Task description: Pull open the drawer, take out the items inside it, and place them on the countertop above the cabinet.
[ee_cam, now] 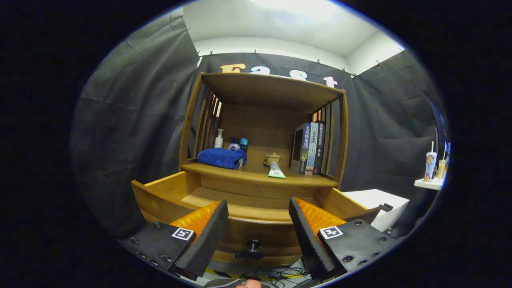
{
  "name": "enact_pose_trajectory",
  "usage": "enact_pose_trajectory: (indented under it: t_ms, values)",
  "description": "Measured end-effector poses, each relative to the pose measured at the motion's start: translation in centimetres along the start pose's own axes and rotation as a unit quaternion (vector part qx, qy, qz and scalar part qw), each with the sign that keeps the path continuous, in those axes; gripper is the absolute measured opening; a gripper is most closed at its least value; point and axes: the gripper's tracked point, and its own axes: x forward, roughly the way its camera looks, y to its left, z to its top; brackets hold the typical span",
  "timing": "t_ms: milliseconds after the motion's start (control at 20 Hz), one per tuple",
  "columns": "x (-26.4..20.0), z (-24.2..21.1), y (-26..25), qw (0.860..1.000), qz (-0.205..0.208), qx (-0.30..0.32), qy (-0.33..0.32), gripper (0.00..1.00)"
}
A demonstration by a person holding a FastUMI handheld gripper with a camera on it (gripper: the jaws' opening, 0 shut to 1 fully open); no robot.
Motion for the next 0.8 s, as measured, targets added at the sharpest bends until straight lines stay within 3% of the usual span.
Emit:
enact_pose_trajectory:
  t_ms: [300, 550, 800]
  values:
    - [1.2, -5.2, 0.9, 0.999, 0.013, 0.022, 0.048, 0.98]
    - [1.7, -5.4, 0.1, 0.999, -0.019, 0.005, 0.037, 0.98]
    - [3.1, -5.5, 0.1, 0.999, -0.009, 0.017, 0.050, 0.99]
